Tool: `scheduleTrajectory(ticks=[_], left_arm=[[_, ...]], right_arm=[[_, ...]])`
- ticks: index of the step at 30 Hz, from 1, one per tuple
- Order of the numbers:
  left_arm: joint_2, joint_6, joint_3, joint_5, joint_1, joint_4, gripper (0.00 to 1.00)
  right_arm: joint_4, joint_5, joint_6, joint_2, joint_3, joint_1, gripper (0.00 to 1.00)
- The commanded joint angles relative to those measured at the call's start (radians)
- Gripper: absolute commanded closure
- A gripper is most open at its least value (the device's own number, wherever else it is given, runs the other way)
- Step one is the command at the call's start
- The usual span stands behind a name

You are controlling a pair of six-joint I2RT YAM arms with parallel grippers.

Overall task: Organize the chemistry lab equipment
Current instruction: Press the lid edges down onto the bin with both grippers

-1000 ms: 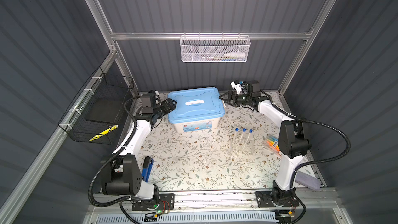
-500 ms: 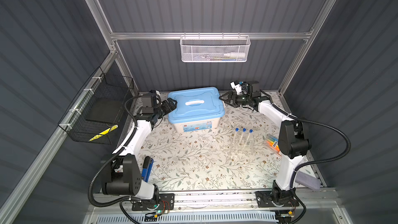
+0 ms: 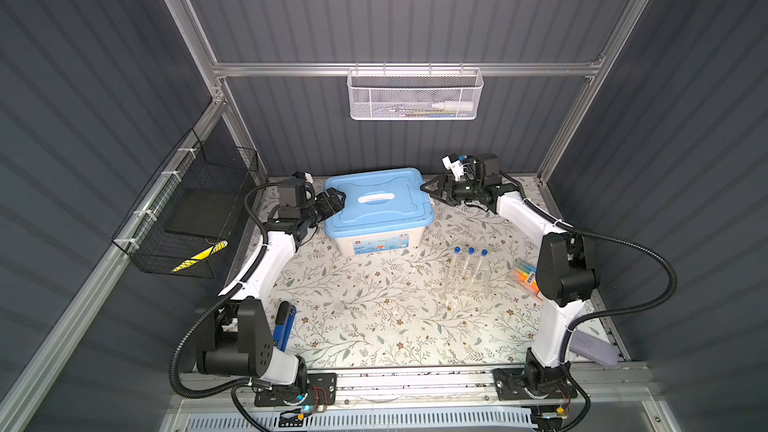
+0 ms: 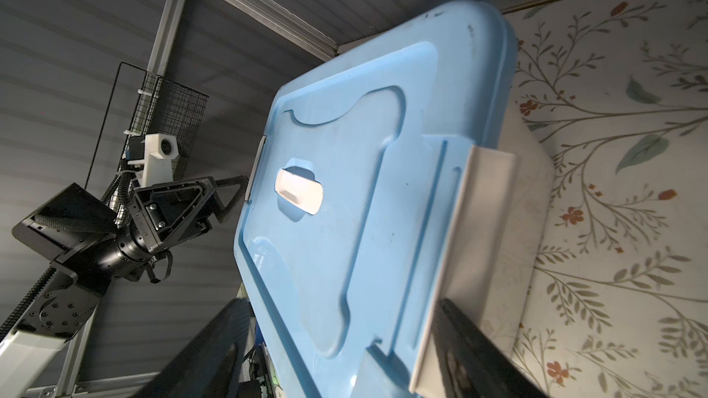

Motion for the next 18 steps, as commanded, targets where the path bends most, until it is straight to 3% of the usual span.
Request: scheduleTrajectory(ticks=[1,18], left_arm=[[0.026,-0.012,0.026,0.034,-0.026,-0.009,0.11],[0.067,-0.026,0.025,0.032,-0.046,0.013,0.12]], right_arm=[[-0.018,-0.007,0.001,0.001,0.031,0.012,0.24],[-0.11,0.02,-0.021,0.052,0.079,0.046,0.27]])
